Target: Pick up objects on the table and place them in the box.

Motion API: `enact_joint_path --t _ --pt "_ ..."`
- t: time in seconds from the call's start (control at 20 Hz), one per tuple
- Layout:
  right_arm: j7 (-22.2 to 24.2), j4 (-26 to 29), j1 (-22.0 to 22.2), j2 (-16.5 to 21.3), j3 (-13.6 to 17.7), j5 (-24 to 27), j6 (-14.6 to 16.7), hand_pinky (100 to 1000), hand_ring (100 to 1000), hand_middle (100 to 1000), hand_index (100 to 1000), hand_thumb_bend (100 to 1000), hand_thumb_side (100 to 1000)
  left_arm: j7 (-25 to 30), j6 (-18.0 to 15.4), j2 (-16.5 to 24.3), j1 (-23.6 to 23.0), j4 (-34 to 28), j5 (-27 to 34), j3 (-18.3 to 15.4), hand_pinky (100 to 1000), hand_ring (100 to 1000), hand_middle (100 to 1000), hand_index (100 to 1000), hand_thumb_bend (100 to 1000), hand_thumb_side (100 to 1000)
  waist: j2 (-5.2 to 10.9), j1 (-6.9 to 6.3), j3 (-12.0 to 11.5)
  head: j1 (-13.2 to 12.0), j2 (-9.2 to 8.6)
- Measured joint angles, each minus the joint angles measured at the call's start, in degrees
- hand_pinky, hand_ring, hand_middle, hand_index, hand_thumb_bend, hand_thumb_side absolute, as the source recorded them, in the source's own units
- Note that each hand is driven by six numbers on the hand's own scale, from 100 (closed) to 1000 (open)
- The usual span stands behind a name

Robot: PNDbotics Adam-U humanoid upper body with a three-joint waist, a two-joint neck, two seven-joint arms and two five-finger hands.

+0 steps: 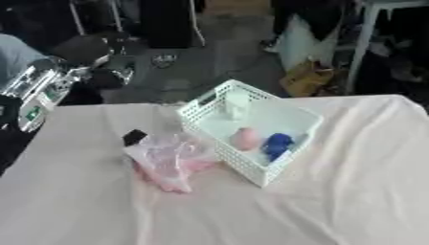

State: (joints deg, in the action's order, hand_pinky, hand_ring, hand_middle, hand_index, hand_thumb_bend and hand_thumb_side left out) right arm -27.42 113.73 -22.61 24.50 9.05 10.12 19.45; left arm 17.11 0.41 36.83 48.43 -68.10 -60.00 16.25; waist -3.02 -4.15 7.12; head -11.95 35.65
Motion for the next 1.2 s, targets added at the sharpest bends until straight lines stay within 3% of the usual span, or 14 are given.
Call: enact_joint_path --t 0.5,0.65,0.7,0.8,1.2 --pt "0.6 0.0 0.3 0.0 -0.3 0.0 -0.3 833 888 774 792 100 726 5.0 -3.0 -5.9 3.1 17.9 -1.1 0.1 892 1000 1000 1000 298 948 0.00 0.00 0.1 -0.1 0.02" --pt "0.7 0.0 0.3 0.0 -0.3 0.0 -0.4 834 888 774 791 100 726 4.1 -2.0 -7.6 3.4 21.5 -1.0 -0.7 914 1000 1000 1000 316 943 0.00 0.00 0.3 -0.2 0.02" --pt "0.7 0.0 0.3 0.0 -0.3 0.0 -0.4 834 888 773 788 100 726 3.6 -1.6 -8.0 3.5 22.6 -1.0 -1.0 956 1000 1000 1000 384 907 0.00 0.00 0.3 -0.2 0.02" --pt "0.8 0.0 0.2 0.0 -0.4 0.0 -0.5 834 888 773 786 100 724 3.3 -1.3 -8.9 3.7 24.8 -0.3 -1.4 1000 1000 1000 1000 408 905 0.00 0.00 0.3 -0.3 0.03" --pt "1.1 0.0 0.1 0.0 -0.6 0.2 -0.7 834 888 772 780 100 723 4.9 -2.3 -10.9 3.8 30.8 3.0 -2.8 1000 1000 1000 1000 482 877 0.00 0.00 0.5 -0.4 0.44"
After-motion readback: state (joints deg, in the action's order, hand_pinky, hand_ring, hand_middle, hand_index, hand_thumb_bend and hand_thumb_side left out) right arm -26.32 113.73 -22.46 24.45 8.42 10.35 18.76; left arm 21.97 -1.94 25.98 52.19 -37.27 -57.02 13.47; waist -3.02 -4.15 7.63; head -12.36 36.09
